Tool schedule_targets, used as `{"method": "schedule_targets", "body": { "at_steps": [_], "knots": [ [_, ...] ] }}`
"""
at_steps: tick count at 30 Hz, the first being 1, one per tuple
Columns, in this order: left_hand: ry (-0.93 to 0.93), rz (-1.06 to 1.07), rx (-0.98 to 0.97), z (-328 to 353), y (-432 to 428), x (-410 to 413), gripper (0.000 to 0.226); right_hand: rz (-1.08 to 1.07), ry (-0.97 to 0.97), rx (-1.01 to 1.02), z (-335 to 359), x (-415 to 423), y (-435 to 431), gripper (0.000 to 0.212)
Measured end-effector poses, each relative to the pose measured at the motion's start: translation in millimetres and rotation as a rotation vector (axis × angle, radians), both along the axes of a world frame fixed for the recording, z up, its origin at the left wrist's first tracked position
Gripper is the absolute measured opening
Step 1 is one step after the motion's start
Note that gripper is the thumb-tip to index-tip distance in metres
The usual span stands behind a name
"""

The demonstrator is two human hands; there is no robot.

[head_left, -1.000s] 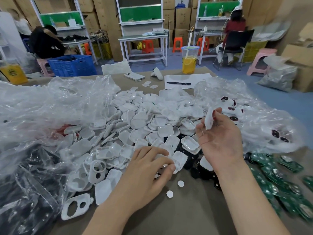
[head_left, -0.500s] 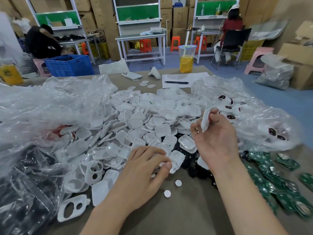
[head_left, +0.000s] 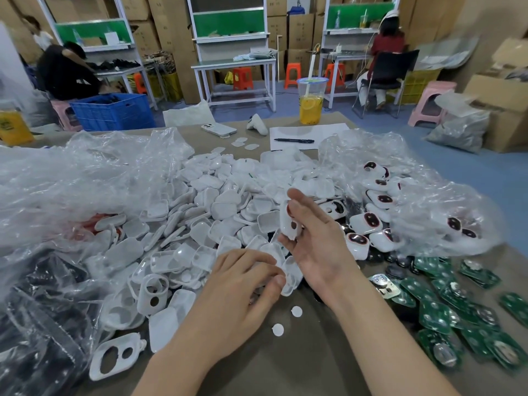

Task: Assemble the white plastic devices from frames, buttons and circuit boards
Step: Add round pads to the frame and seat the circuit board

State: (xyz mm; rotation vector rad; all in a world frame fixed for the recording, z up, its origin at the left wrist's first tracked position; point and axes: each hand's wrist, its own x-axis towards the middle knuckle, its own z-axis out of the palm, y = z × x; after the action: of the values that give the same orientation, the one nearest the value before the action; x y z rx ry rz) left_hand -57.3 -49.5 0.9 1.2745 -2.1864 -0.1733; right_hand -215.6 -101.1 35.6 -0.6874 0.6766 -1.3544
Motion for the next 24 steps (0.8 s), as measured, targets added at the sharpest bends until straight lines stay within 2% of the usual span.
{"method": "schedule_targets", "body": {
  "at_steps": [6,17,21,24],
  "knots": [
    [0.005,-0.001,-0.006,-1,-1,1,0.031,0.042,0.023,-0.009,-2,6,0,0.018],
    [0.007,0.0,-0.031,-6,-1,3,0.034,0.044,0.009,-0.063,-3,6,1,0.028],
    [0.103,0.027,-0.039,2,1,6,0.036,0.056,-0.037,-0.079,1,10,1,0.028],
    [0.235,0.149,-0.09,28,-15,26,0.034,0.077,-0.078,-0.073,5,12,-3,0.027]
  ]
}}
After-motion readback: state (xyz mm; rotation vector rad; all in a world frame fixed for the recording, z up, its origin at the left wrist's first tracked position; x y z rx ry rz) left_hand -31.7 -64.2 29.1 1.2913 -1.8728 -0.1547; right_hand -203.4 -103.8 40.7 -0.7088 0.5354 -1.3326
